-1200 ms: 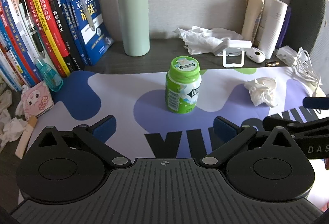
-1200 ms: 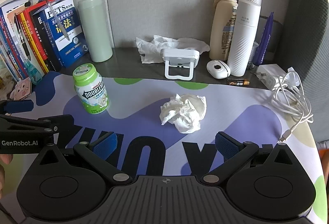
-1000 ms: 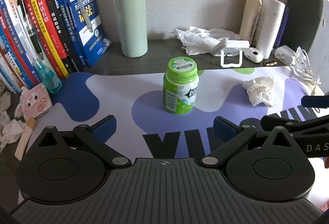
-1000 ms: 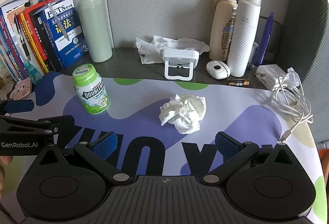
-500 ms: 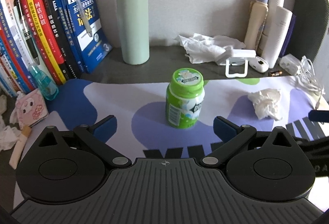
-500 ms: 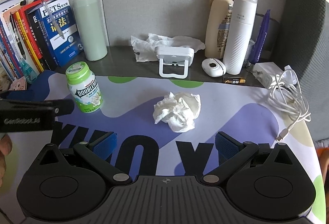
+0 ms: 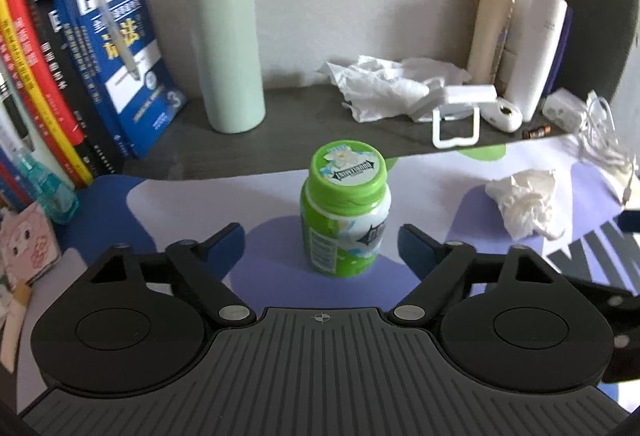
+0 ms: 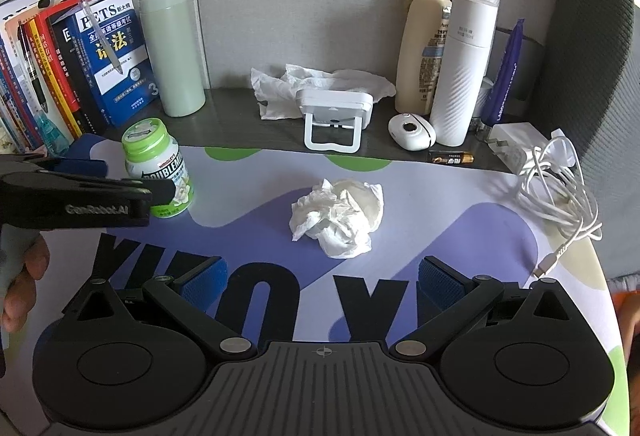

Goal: Clean container
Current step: 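Move the left gripper to the green-capped gum bottle and close on it, then grasp the crumpled white tissue with the right gripper while the left holds the bottle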

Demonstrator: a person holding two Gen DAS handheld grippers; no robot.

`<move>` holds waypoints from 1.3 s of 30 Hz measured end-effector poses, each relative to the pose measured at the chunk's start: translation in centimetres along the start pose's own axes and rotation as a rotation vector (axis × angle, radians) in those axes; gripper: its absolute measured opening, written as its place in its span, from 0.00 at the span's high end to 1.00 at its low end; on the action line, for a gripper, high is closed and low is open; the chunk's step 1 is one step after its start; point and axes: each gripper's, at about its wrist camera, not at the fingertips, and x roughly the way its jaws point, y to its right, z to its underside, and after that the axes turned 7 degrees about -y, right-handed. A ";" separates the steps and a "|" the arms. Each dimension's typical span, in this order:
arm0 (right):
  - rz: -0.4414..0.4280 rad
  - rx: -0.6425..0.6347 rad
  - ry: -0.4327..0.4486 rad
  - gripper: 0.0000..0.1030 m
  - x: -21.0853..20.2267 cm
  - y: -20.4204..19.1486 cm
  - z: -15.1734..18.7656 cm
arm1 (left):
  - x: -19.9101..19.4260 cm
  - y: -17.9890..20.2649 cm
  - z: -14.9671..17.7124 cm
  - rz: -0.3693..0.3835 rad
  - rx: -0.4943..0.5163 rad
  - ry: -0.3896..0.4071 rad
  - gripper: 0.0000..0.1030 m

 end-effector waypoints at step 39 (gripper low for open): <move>-0.013 -0.078 0.017 0.00 1.9 0.1 -1.6 | 0.4 -0.3 -0.1 0.089 0.145 0.053 0.54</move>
